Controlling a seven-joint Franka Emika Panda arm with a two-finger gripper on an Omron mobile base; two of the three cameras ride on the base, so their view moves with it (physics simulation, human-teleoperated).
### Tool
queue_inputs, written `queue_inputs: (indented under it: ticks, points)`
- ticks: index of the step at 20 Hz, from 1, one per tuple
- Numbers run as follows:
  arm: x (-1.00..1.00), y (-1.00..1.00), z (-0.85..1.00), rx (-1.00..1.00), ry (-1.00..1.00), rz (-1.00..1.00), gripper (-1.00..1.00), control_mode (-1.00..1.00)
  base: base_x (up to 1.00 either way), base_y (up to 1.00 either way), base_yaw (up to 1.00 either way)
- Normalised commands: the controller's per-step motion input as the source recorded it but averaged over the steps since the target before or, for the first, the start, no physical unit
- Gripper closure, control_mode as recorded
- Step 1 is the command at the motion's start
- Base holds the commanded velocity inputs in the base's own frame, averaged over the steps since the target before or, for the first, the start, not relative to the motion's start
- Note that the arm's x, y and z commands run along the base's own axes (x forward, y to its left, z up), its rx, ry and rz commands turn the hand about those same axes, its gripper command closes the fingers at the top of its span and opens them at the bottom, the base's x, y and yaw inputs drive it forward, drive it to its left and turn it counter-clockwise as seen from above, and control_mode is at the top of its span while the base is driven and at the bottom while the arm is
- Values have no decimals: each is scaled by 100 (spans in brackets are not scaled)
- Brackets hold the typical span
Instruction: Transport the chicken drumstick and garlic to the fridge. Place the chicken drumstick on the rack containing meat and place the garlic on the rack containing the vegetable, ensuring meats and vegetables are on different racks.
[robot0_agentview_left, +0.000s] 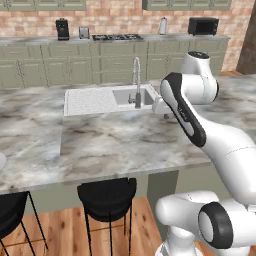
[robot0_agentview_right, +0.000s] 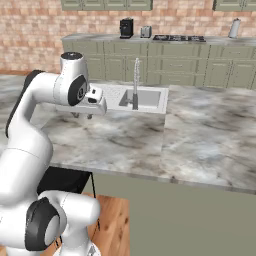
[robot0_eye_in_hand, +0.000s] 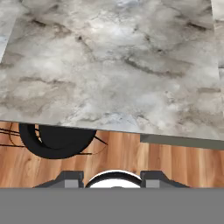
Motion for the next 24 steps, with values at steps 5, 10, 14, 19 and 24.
queue_inputs:
  ticks: [5, 10, 14, 19, 24]
  points:
    - [-43, 1, 0, 0, -4, 0, -100, -100, 0, 0, 0]
    - [-77, 11, 0, -8, -21, 0, -100, -100, 0, 0, 0]
    - [-70, 8, 6, -7, -21, 0, -100, -100, 0, 0, 0]
    - [-65, 2, 9, 0, -15, 0, -100, -100, 0, 0, 0]
    - [-58, 0, 29, -1, -13, 0, -100, -100, 0, 0, 0]
